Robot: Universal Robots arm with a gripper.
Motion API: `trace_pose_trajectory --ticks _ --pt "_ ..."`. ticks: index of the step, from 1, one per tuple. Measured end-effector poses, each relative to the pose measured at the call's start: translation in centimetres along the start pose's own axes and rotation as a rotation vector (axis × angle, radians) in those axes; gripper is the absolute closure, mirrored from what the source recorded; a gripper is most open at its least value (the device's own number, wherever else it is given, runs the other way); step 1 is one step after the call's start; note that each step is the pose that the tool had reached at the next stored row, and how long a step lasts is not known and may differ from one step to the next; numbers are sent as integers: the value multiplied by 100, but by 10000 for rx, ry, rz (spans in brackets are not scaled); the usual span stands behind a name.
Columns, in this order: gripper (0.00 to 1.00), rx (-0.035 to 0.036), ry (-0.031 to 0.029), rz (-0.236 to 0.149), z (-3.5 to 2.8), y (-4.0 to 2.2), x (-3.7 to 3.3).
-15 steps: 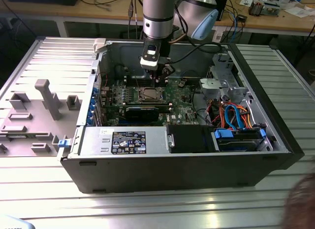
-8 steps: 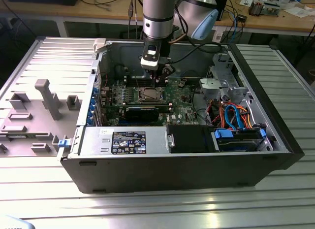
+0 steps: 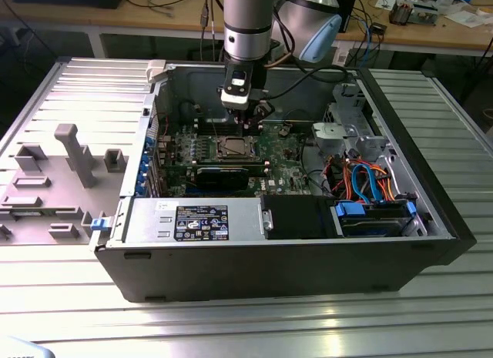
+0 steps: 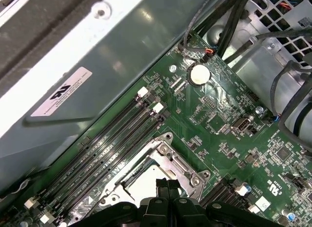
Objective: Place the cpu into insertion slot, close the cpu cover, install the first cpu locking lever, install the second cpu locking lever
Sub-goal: 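Install the first cpu locking lever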
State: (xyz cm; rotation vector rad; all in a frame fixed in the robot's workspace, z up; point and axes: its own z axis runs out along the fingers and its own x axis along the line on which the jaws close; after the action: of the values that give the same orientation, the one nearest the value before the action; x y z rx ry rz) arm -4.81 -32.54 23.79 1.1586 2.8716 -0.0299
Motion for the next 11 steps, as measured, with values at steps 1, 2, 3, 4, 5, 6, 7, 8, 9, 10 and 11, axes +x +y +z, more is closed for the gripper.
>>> trace_pose_trajectory --ticks 1,2,3,4,5,6,7,8,9,10,11 --pt "89 -1 0 -23 0 0 0" --pt "89 -3 0 -52 0 0 0" --pt "89 -3 0 -73 0 0 0" --pt "89 -5 0 -107 0 0 0" --pt "89 -6 0 -139 0 0 0" --pt "89 -8 -1 -175 0 0 0" --pt "89 -8 -2 -194 0 0 0" --pt "89 -6 -4 -209 0 0 0" --pt "89 -3 -8 -232 -1 -1 0" --pt "89 -1 -10 -250 -1 -1 0" --pt "89 -1 -12 -280 0 0 0"
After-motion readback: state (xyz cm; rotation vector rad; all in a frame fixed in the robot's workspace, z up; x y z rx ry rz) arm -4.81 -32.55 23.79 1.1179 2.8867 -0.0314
